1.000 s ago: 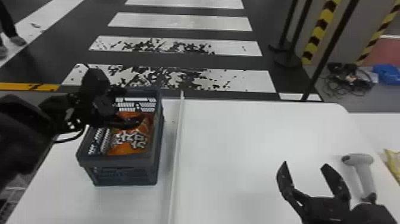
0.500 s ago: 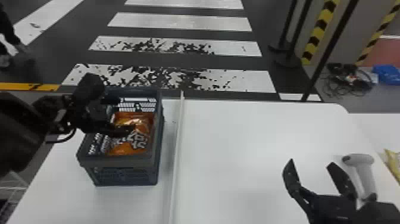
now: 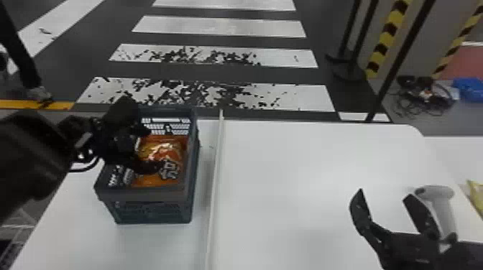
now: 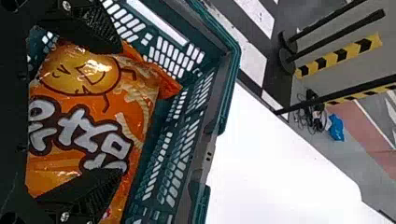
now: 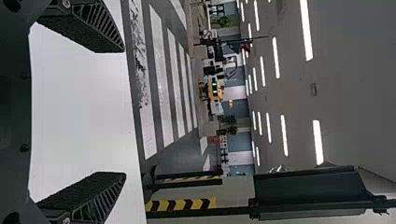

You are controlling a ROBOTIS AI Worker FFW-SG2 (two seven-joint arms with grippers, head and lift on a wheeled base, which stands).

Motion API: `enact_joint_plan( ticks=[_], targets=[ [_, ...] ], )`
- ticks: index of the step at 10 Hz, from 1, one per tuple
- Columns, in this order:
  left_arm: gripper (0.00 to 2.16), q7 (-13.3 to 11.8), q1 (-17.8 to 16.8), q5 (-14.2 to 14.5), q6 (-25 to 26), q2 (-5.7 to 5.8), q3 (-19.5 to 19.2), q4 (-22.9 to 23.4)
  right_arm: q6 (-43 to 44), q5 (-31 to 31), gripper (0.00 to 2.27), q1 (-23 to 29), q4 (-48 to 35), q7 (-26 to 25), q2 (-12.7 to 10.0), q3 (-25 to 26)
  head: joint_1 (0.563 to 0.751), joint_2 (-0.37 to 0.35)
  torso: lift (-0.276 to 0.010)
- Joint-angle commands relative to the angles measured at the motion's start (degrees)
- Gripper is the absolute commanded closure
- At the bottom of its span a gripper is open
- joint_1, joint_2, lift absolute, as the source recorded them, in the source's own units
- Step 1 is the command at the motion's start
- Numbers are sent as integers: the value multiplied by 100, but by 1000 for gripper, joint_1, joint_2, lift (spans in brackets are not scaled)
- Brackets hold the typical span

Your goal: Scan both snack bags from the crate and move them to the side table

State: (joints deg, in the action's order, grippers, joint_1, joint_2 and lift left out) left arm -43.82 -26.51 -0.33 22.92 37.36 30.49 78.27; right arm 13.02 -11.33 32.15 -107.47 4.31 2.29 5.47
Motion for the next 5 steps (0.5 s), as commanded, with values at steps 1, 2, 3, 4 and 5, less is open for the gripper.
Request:
enact_joint_plan(
  ticks=[1,2,3,4,5],
  targets=[
    [93,-56,-188,-213,-11,-97,247,-163,-15,-1,46,-42,16,0,0,7,695,-28,-99],
    [90,-153,-320,-362,-11,-158,431,-295,-15,-18,46,-42,24,0,17,7,695,-35,-99],
    [90,-241,-372,-485,-11,-194,484,-383,-33,-80,46,-68,42,9,53,7,695,-42,-99],
    [90,-329,-407,-652,-11,-255,519,-514,-33,-97,46,-103,68,17,61,7,695,-44,-99],
    [90,-346,-416,-802,-11,-290,563,-611,-68,-106,46,-139,95,35,88,7,695,-45,-99]
  ],
)
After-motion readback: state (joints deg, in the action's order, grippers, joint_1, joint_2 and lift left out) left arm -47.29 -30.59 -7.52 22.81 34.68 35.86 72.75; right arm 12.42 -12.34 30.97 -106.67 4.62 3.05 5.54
